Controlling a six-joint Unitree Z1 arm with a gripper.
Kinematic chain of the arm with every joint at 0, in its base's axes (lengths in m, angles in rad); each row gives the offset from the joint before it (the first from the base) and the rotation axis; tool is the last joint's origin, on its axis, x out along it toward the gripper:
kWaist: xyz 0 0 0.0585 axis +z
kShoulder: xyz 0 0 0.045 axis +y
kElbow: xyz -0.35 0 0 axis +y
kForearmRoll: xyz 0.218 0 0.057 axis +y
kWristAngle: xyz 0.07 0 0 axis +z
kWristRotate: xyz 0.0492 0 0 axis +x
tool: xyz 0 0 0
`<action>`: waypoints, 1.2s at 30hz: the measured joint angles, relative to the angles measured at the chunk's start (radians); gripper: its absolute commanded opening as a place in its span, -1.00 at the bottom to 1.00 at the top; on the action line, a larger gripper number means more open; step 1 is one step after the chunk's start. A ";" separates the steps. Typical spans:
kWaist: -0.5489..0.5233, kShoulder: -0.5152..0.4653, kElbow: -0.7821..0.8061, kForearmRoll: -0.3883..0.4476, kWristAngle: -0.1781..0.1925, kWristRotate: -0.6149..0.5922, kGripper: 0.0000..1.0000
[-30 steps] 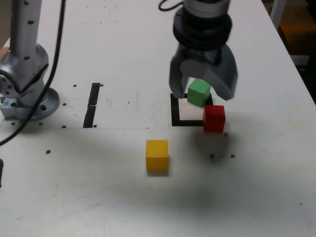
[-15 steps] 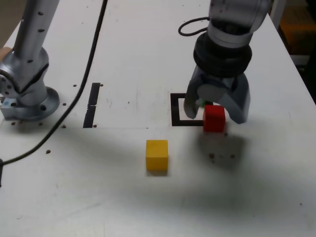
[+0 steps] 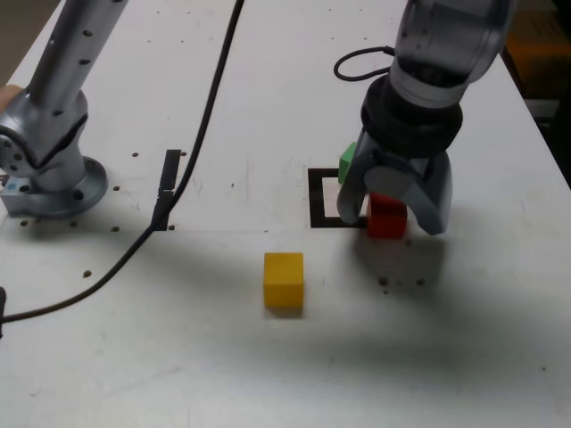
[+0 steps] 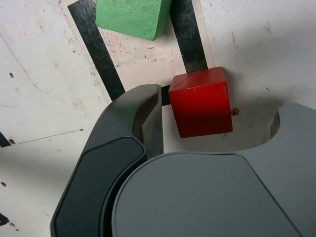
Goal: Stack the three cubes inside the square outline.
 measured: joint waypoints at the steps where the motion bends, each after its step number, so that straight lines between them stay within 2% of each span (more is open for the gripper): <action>1: 0.002 0.002 0.000 0.000 0.000 0.002 0.63; 4: 0.007 0.027 0.000 0.000 -0.003 0.005 0.48; 11: 0.018 0.038 0.014 -0.013 -0.030 0.003 -0.14; 16: 0.021 0.043 0.015 -0.035 -0.055 0.001 -0.39; 19: 0.023 0.043 0.018 -0.037 -0.076 0.001 -0.46; 28: 0.023 0.031 0.034 -0.009 -0.075 -0.010 -0.51; 36: 0.021 -0.114 0.130 0.044 -0.056 -0.047 -0.51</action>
